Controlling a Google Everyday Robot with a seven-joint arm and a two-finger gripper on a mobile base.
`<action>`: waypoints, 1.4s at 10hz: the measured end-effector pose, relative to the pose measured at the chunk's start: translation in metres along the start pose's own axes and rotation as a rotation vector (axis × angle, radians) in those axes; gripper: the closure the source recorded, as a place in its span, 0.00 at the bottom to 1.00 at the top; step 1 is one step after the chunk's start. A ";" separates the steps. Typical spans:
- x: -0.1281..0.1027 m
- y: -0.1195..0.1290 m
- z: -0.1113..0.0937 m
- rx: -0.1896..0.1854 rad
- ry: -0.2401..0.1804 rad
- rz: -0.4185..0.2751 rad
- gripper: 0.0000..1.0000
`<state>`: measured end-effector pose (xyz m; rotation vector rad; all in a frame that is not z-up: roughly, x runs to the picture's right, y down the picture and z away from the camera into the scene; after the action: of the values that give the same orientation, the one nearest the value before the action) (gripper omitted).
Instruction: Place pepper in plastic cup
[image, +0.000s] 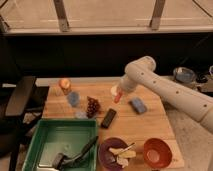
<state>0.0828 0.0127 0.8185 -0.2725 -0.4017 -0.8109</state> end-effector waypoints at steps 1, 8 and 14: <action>-0.003 -0.022 0.005 0.016 -0.011 -0.005 1.00; -0.004 -0.032 0.008 0.021 -0.017 -0.005 1.00; -0.003 -0.065 0.003 0.065 0.017 -0.085 1.00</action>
<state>0.0321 -0.0270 0.8254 -0.1890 -0.4248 -0.8813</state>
